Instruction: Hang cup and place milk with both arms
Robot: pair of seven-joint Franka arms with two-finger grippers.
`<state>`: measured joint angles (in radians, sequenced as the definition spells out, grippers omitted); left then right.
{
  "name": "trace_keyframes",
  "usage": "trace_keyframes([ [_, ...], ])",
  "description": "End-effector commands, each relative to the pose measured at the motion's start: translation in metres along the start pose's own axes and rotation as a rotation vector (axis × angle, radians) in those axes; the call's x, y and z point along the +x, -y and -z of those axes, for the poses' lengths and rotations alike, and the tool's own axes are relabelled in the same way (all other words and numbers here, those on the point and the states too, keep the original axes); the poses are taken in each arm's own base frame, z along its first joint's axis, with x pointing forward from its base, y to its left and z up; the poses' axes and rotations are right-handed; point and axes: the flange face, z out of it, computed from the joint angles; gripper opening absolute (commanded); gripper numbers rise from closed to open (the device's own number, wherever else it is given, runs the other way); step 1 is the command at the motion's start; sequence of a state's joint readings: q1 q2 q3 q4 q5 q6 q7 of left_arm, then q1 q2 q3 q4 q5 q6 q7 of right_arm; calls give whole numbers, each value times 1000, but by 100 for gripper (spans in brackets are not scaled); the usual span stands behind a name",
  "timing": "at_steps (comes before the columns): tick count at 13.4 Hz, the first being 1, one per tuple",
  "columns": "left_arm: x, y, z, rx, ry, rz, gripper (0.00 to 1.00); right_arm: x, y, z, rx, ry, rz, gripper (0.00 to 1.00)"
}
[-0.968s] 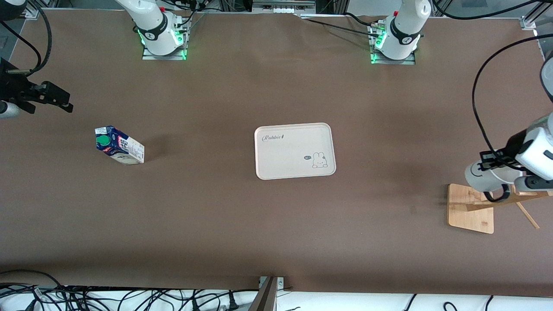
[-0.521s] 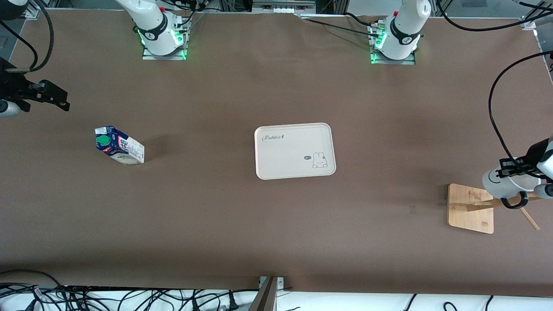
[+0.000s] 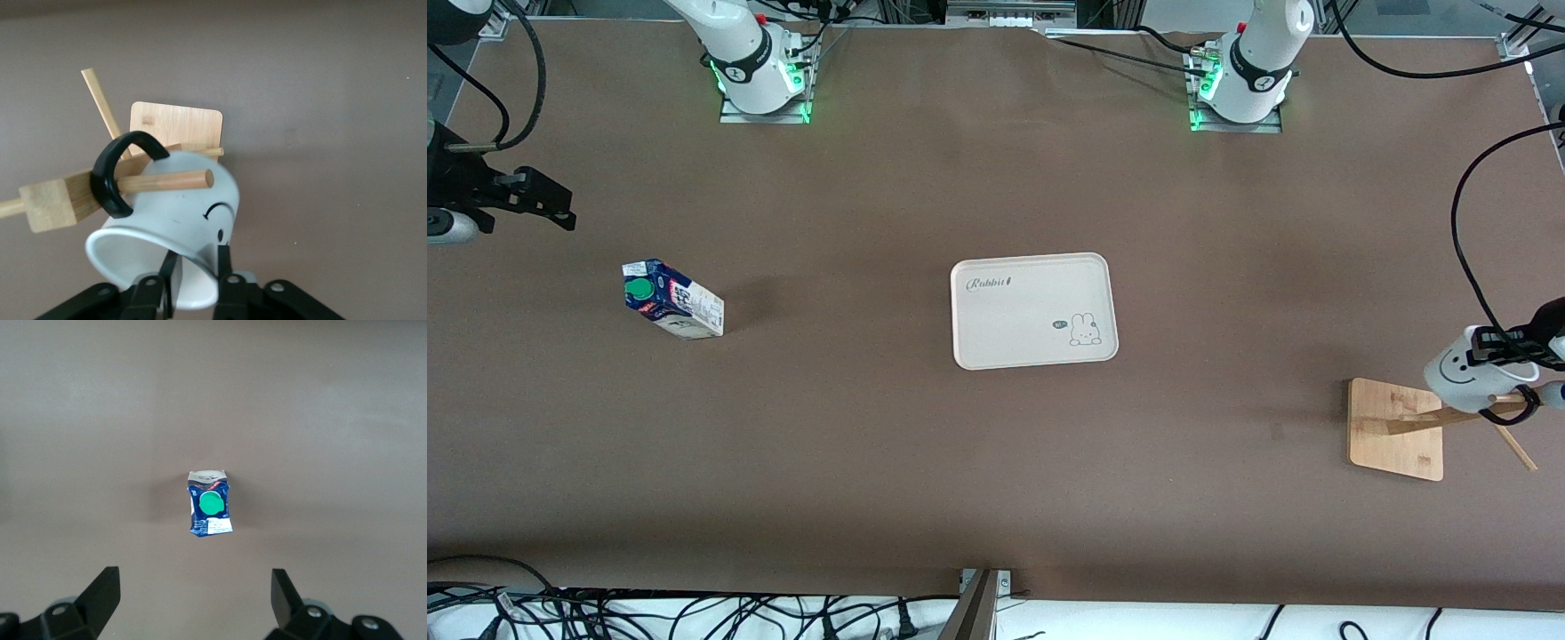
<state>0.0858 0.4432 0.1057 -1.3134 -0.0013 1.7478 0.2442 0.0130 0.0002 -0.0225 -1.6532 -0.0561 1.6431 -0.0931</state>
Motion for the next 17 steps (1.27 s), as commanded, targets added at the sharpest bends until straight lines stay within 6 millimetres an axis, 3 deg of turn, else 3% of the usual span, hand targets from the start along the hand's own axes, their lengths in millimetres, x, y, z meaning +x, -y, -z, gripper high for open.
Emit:
trace_keyframes([
  [1, 4, -6, 15, -1, -27, -26, 100, 2, -1, 6, -14, 6, 16, 100],
  [3, -7, -14, 44, -2, -54, -35, 100, 0, -10, 5, -6, 11, -3, 100],
  [5, -34, -38, 70, -24, -40, -65, 100, 1, -11, 4, -10, 18, -4, 100],
  [7, -66, -51, 85, -35, -22, -80, 100, -3, -14, 15, -8, 50, -15, 100],
  [12, -114, -66, 59, -32, -17, -74, 100, 3, -31, 17, 1, 118, -42, 100],
  [17, -122, -77, 62, -44, -9, -27, 100, 4, -27, 15, 6, 120, -35, 100],
])
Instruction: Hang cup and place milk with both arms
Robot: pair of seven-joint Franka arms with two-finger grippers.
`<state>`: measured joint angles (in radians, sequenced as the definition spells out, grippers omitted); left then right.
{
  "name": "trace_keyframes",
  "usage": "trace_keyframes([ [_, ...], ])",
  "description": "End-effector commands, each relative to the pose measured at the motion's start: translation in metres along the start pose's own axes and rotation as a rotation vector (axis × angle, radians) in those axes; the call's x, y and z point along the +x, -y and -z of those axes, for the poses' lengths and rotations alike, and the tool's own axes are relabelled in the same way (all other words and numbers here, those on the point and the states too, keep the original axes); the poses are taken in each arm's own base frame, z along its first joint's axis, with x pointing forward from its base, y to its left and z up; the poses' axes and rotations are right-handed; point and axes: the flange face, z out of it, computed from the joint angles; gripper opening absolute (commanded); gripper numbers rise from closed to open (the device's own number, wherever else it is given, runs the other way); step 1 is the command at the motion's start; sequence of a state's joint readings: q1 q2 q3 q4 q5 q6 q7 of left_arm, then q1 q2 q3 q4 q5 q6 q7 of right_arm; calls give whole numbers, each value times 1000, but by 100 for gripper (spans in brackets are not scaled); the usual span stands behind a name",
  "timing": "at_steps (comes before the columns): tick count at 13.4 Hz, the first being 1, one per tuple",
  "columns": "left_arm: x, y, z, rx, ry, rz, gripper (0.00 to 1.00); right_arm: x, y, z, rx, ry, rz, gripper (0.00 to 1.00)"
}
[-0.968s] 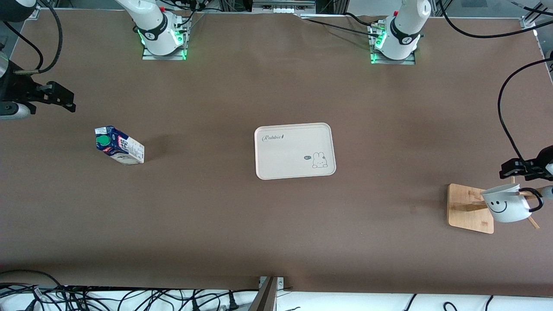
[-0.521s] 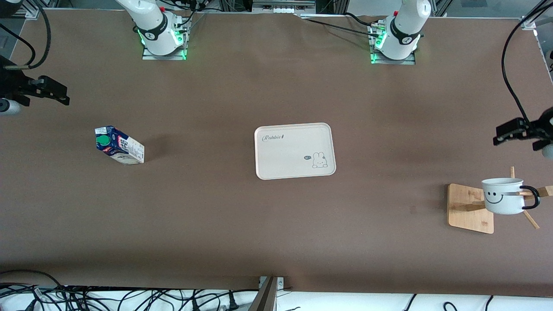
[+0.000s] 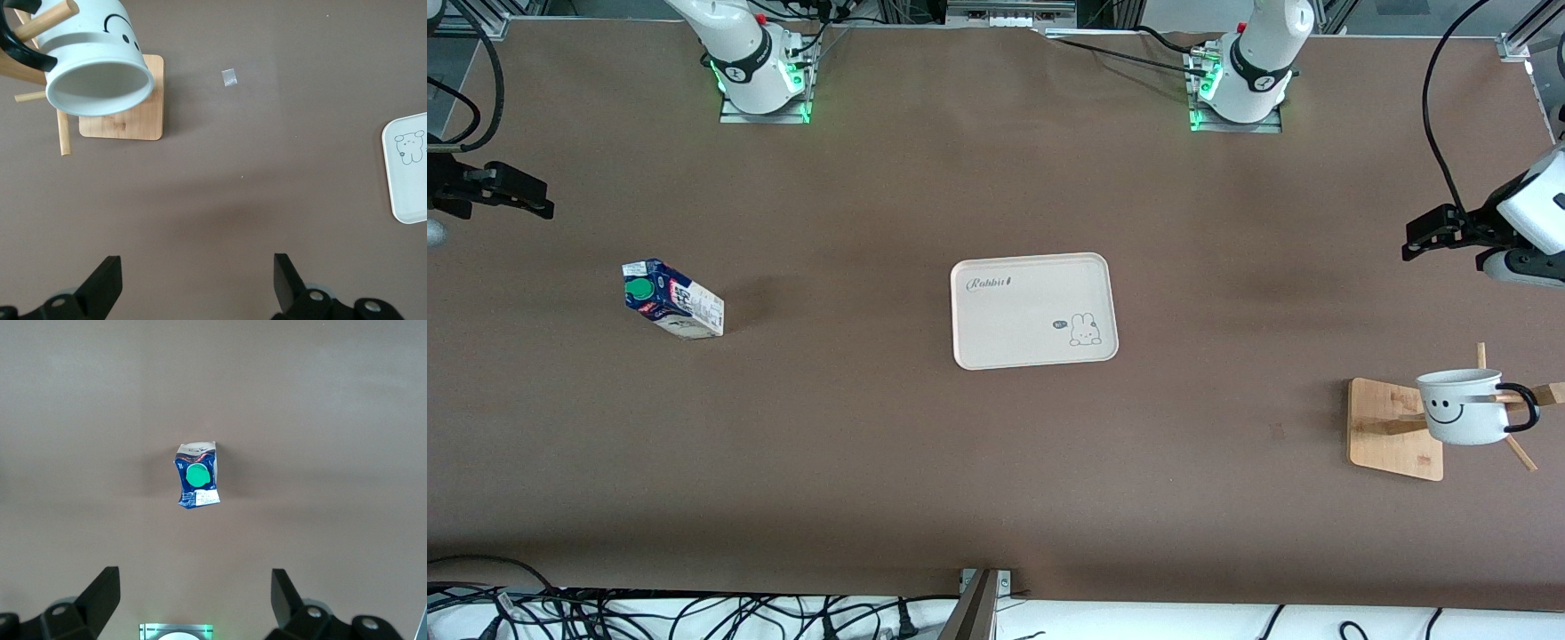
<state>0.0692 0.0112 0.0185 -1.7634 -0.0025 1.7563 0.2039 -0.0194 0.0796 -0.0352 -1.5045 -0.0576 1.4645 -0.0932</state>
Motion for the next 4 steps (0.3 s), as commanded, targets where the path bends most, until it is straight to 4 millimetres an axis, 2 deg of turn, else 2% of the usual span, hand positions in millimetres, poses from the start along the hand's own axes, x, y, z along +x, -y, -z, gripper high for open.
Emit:
trace_keyframes([
  [1, -8, -6, 6, 0, -11, 34, 100, -1, 0, 6, -4, 8, 13, 100],
  [4, -6, -8, 3, -11, -10, 65, 100, -1, 2, 5, -6, 11, 15, 100],
])
